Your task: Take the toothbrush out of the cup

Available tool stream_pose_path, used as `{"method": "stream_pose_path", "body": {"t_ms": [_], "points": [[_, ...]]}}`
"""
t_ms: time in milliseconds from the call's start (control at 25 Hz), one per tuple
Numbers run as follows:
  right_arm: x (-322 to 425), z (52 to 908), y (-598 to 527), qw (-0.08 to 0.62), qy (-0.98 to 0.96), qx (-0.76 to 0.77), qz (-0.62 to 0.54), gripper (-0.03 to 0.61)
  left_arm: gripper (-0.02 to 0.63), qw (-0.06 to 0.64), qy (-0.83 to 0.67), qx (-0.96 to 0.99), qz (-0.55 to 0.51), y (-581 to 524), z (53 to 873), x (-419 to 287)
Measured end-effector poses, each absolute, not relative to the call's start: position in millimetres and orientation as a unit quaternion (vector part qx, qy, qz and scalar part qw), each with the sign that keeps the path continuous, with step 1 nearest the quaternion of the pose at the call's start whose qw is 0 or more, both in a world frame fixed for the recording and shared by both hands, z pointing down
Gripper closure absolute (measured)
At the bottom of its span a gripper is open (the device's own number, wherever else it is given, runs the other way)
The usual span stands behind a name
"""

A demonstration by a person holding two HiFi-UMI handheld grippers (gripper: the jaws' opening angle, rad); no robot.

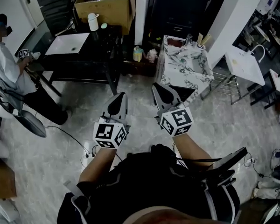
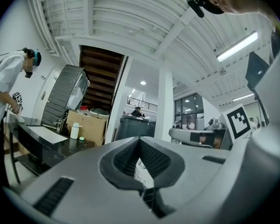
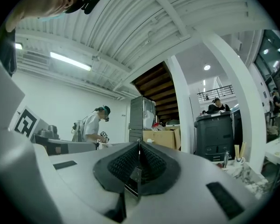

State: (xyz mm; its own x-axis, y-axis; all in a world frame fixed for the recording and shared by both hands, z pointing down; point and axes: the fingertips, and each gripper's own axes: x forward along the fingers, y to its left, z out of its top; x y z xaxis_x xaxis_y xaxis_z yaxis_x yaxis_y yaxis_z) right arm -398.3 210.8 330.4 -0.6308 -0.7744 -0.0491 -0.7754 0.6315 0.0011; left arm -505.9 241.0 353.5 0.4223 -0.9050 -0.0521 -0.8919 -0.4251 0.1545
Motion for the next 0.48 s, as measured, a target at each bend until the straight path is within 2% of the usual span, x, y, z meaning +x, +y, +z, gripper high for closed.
{"method": "stream_pose_path", "body": {"t_ms": [480], "points": [[-344,323,193,0.034,0.899,-0.436,0.025,0.555,0.614,0.039,-0.522,0.849,-0.071,213,342,-449]]}}
